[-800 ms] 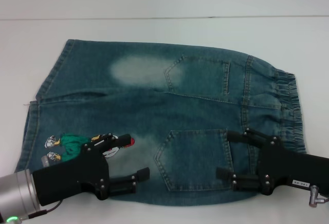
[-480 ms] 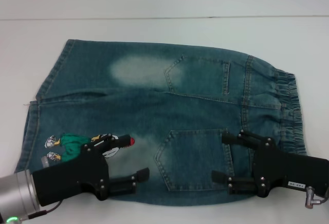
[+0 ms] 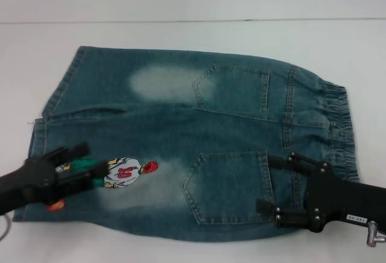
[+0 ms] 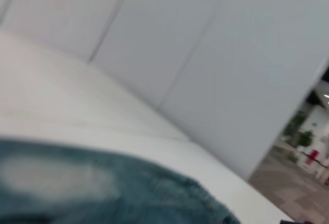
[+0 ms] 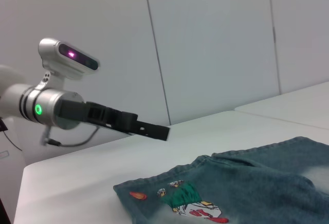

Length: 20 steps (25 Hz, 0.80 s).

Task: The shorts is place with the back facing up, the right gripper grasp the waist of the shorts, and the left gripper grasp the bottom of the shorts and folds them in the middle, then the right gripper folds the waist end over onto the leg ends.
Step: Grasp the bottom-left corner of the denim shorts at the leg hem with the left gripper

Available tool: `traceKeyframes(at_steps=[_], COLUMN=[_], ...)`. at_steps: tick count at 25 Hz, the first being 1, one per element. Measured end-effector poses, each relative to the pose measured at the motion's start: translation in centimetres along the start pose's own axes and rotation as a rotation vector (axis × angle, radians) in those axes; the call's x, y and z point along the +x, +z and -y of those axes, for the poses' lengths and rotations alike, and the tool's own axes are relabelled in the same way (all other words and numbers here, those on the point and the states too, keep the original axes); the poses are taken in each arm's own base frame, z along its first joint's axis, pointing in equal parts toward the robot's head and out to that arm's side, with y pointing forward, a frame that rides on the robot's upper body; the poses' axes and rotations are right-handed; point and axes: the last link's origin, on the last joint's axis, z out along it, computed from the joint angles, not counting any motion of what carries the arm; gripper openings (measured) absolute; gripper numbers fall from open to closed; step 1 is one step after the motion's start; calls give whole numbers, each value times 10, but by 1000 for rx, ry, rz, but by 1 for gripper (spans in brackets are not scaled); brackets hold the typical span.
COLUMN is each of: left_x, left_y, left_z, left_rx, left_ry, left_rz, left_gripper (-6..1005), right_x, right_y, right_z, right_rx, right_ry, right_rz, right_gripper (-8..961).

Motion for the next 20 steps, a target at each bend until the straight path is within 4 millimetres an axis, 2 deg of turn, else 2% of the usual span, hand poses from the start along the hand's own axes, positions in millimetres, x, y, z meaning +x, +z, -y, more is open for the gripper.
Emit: traceKeyframes(at_steps=[4, 10, 20], left_x=[9, 18, 23], left_y=[-23, -45, -75], left_z=[1, 3, 22], left_rx=[22, 61, 267], left_ry=[-143, -278, -303], left_rz=[80, 188, 284], left_gripper=[930, 930, 928], right_x=[1, 2, 4], right_y=[-1, -2, -4], right_z=[-1, -1, -3], right_rx=[2, 4, 4], right_ry=[2, 4, 10], right_rz=[-2, -4, -8], right_gripper=[945, 945, 944])
